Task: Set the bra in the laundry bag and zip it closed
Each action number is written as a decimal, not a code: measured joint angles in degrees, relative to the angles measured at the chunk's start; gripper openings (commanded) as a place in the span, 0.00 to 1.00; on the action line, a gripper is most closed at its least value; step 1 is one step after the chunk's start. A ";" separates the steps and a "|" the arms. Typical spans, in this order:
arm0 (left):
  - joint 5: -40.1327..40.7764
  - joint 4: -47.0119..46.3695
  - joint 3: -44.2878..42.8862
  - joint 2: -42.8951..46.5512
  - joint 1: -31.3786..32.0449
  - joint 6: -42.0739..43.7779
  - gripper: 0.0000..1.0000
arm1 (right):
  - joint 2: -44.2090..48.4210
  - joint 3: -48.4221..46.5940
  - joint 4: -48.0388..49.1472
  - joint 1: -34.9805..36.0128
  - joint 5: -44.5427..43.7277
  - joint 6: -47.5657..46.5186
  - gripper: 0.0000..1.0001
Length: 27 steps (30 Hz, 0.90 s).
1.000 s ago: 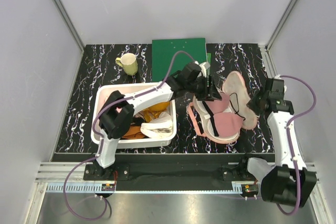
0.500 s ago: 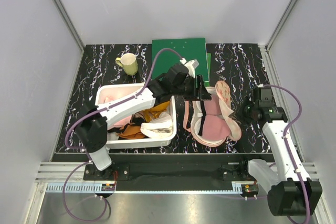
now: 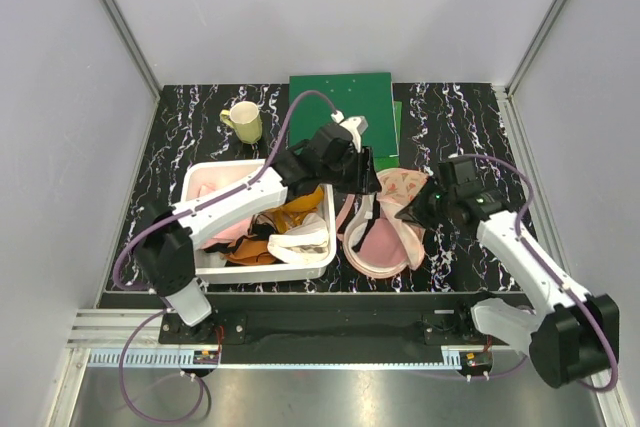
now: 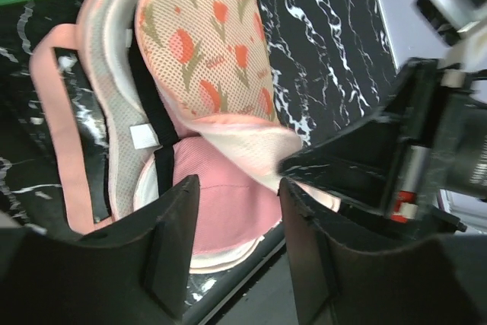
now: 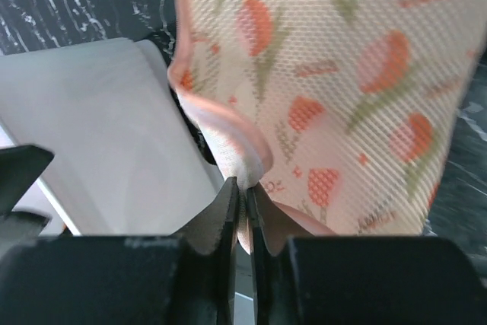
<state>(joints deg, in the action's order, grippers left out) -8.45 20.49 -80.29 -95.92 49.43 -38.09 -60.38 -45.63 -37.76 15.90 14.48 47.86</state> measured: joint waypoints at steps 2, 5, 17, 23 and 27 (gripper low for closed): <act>0.66 0.70 0.22 1.18 -0.52 0.98 0.45 | -3.19 0.00 3.67 2.43 -0.28 2.45 0.16; 0.81 0.92 0.85 3.10 -1.46 2.10 0.49 | -9.53 0.00 9.53 5.40 -0.26 5.07 0.20; -4.81 -4.42 14.62 9.73 2.19 5.84 0.63 | -18.49 -0.04 17.77 6.43 -1.57 5.44 0.08; -1.57 -11.21 18.56 9.79 12.66 9.07 0.77 | -12.24 1.66 16.85 4.39 -1.95 5.31 0.07; 4.94 -14.56 21.68 8.70 18.05 12.59 0.86 | -9.07 2.23 15.85 2.40 -1.88 5.29 0.07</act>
<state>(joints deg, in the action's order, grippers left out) -3.51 5.93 -58.61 -87.22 67.48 -25.50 -69.45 -43.40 -21.91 18.31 12.60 53.15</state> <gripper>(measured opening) 0.798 0.081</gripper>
